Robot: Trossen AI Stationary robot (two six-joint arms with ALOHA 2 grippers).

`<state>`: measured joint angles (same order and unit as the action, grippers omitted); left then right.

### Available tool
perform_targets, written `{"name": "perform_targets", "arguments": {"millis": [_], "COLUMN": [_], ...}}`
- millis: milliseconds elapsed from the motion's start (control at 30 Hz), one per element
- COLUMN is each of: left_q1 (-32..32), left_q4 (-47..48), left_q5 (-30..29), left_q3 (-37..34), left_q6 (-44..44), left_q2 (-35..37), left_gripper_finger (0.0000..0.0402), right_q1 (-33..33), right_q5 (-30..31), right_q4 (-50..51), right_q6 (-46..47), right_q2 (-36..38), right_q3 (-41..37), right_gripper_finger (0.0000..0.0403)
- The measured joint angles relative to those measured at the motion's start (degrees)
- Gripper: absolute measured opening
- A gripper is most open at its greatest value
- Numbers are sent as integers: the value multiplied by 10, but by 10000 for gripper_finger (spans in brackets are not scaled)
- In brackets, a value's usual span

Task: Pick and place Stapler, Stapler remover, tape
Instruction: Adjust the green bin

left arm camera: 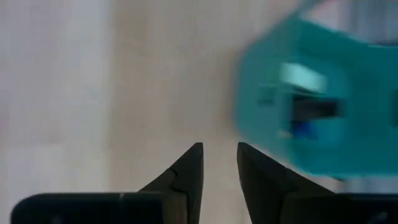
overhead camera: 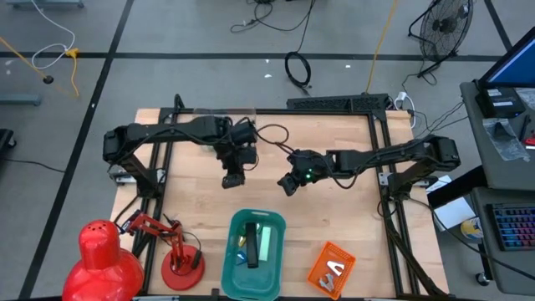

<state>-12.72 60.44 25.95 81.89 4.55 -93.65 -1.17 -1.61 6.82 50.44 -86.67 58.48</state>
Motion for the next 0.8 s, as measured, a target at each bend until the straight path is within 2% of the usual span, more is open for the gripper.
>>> {"name": "perform_targets", "arguments": {"millis": [133, 200, 300, 500, 800], "left_q1": [11, 19, 32, 71, 114], "left_q4": [-19, -58, -99, -113, -156], "left_q5": [147, 179, 154, 41, -16], "left_q3": [0, 0, 0, -10, -35], "left_q6": [35, 26, 0, -27, -83], "left_q2": [0, 0, 0, 0, -1], "left_gripper_finger": [93, 93, 93, 93, 93], "right_q1": [0, 0, 0, 2, 1], "right_q5": [-1, -2, -14, -19, -30], "right_q4": [-23, -46, -69, -79, -40], "right_q6": [-13, -11, -1, -19, -36], "right_q2": [0, 3, 13, 57, 140], "right_q3": [0, 0, 0, 0, 0], "right_gripper_finger": [114, 114, 114, 114, 114]}}
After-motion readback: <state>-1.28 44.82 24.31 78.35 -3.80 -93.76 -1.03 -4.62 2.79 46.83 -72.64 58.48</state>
